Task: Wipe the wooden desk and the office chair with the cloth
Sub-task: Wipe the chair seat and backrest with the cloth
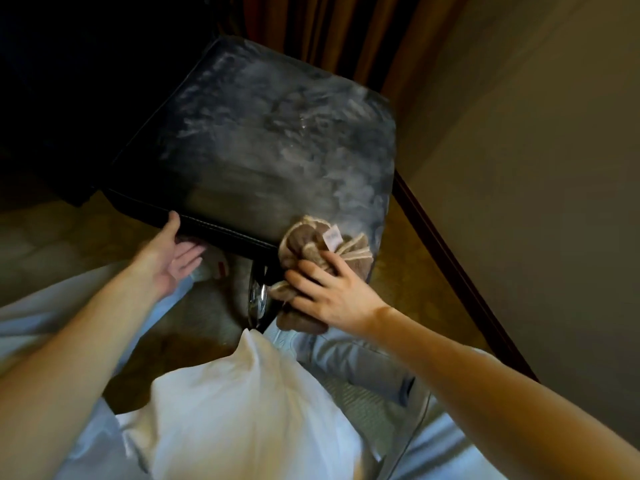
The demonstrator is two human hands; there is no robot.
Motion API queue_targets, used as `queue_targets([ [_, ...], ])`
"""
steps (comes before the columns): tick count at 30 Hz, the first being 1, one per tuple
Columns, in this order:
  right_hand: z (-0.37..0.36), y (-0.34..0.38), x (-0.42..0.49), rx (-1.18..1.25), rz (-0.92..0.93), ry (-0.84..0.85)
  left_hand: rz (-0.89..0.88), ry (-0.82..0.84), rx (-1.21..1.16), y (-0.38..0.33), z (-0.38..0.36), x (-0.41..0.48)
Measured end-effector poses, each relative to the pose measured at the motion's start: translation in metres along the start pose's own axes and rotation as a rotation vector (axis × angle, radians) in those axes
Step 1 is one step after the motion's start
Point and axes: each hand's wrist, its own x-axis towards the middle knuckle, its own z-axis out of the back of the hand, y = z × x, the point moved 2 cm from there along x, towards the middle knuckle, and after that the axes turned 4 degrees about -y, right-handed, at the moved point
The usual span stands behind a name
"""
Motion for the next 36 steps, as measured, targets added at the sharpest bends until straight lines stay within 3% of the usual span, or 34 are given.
queue_targets([
  [5, -0.004, -0.02, -0.07, -0.006, -0.017, 0.102, 0.12, 0.051, 0.021, 0.004, -0.029, -0.019],
  [8, -0.007, -0.046, -0.118, -0.046, -0.318, 0.374, 0.151, 0.081, 0.056, 0.012, -0.038, -0.018],
  [10, 0.001, -0.068, -0.139, -0.054, -0.541, 0.457, 0.146, 0.086, 0.046, 0.019, -0.041, -0.02],
  [12, 0.017, -0.08, -0.143, -0.039, -0.555, 0.347, 0.11, 0.089, 0.042, 0.024, -0.047, -0.026],
  [16, 0.036, -0.061, -0.087, 0.044, -0.325, -0.042, 0.101, 0.096, -0.017, 0.027, -0.055, -0.038],
  [18, 0.028, -0.043, -0.052, 0.077, -0.184, -0.08, 0.101, 0.092, -0.048, 0.024, -0.052, -0.038],
  [21, 0.007, -0.039, -0.039, 0.034, -0.112, 0.044, 0.079, 0.088, -0.047, 0.026, -0.043, -0.032],
  [25, 0.016, -0.052, -0.056, 0.171, -0.274, 0.108, 0.004, 0.039, 0.003, 0.029, -0.039, -0.024],
  [29, 0.047, -0.078, -0.043, 0.258, -0.498, -0.039, -0.001, -0.014, -0.006, 0.017, -0.035, -0.023],
  [33, 0.07, -0.106, 0.011, 0.391, -0.609, -0.164, 0.0, -0.081, -0.062, -0.003, -0.019, -0.014],
  [36, 0.076, -0.112, 0.053, 0.618, -0.819, -0.276, -0.064, -0.163, -0.181, -0.009, 0.002, -0.01],
])
